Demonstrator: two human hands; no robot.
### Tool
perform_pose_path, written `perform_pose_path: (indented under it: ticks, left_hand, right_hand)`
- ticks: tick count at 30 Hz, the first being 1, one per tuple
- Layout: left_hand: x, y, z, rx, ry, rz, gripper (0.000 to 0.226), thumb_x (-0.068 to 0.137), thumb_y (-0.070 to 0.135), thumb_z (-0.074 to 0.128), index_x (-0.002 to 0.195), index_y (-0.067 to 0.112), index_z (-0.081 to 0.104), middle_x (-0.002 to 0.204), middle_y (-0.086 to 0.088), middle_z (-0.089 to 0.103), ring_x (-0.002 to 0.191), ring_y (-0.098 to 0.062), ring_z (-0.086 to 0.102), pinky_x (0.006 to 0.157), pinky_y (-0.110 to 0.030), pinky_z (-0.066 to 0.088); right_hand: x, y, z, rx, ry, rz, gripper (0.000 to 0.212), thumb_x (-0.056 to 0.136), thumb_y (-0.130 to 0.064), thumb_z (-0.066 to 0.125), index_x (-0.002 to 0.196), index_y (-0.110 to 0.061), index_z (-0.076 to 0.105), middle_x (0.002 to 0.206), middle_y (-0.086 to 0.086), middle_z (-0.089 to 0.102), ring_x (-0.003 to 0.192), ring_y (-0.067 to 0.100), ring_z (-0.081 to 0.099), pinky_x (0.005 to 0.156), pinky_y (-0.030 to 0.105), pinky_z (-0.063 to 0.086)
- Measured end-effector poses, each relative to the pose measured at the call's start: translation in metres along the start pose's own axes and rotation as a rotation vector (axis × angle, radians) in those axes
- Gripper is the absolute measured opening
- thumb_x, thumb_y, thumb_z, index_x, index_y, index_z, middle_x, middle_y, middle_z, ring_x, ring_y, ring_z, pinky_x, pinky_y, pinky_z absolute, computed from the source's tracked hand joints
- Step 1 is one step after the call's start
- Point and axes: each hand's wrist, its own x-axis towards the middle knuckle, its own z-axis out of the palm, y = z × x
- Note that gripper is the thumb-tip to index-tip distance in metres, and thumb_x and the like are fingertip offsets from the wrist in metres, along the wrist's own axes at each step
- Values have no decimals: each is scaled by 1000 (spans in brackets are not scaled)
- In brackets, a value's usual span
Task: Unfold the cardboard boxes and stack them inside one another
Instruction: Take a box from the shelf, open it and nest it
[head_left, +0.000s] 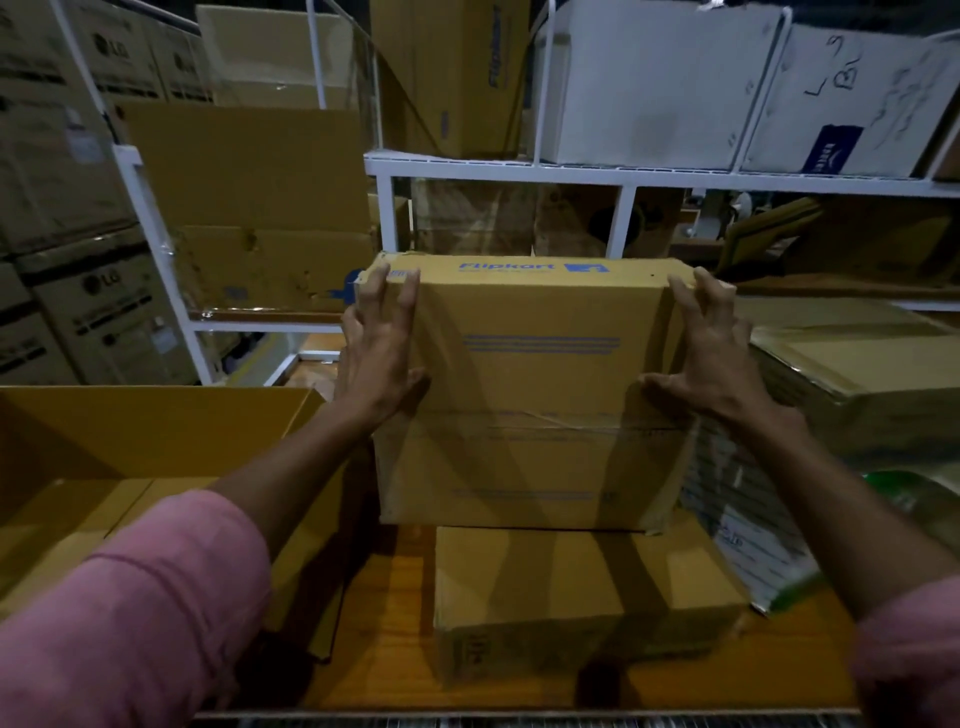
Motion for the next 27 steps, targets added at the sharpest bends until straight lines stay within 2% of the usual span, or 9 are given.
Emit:
perform_pose_path:
  ticks: [4, 9, 14, 16, 18, 20, 22, 25, 27]
  left_hand:
    - [-6, 4, 2, 107, 6, 21, 130, 65, 16, 92, 162, 29, 6, 161, -14, 3, 132, -53, 25, 94, -64, 47]
    - [-15, 12, -2, 110, 131, 49, 126, 61, 18, 96, 160, 26, 18, 148, -12, 13, 119, -43, 30, 93, -55, 44]
    - [-40, 19, 5, 14, 219, 5, 98, 70, 12, 90, 146, 29, 30, 137, -5, 18, 120, -35, 27, 85, -51, 53]
    - [-65, 18, 13, 7, 201, 33, 93, 73, 18, 89, 144, 30, 31, 136, -7, 21, 120, -36, 27, 85, -48, 51]
    - [-94, 17, 20, -17, 195, 57, 84, 78, 28, 85, 143, 28, 32, 134, -8, 24, 119, -35, 28, 88, -52, 52]
    - [-119, 21, 27, -25, 198, 56, 65, 89, 44, 67, 141, 27, 34, 130, -8, 26, 115, -33, 30, 85, -49, 52]
    - [-140, 23, 31, -13, 172, 37, 57, 92, 54, 49, 140, 27, 35, 129, -8, 26, 112, -33, 32, 85, -46, 50]
    - [-166, 20, 37, -19, 136, 14, 57, 93, 57, 45, 137, 22, 37, 132, -10, 26, 115, -35, 33, 86, -49, 52]
    - [-180, 20, 39, -20, 134, 18, 55, 94, 55, 49, 135, 19, 38, 135, -12, 27, 119, -41, 36, 89, -51, 50]
  right_hand:
    - [-3, -6, -4, -46, 7, 20, 125, 62, -33, 97, 154, -42, 14, 156, -3, 6, 137, 50, 20, 99, 71, 45]
    - [-18, 4, -3, 19, 189, -23, 107, 61, -19, 97, 145, -30, 33, 149, 6, 17, 131, 51, 27, 92, 69, 48]
    - [-34, 2, 0, 109, 356, -15, 78, 70, -12, 86, 129, -24, 37, 139, 0, 20, 129, 50, 30, 91, 45, 40]
    - [-57, 1, 9, 154, 357, 24, 76, 70, -15, 88, 125, -25, 36, 139, 0, 21, 131, 50, 29, 93, 44, 40]
    - [-92, 4, 26, 159, 381, 43, 71, 72, -28, 86, 123, -20, 37, 138, 3, 23, 129, 50, 31, 94, 54, 48]
    - [-126, 9, 40, 129, 407, 62, 67, 75, -42, 78, 122, -15, 39, 137, 7, 25, 125, 48, 35, 94, 63, 45]
    - [-153, 9, 48, 114, 405, 70, 65, 78, -48, 71, 122, -13, 39, 137, 9, 25, 124, 46, 38, 94, 62, 45]
    - [-178, -5, 47, 84, 362, 98, 62, 82, -51, 64, 123, -15, 36, 138, 10, 24, 127, 46, 36, 97, 57, 46]
    - [-192, -13, 45, 64, 317, 130, 59, 82, -48, 63, 123, -16, 35, 137, 11, 24, 126, 46, 35, 99, 62, 45]
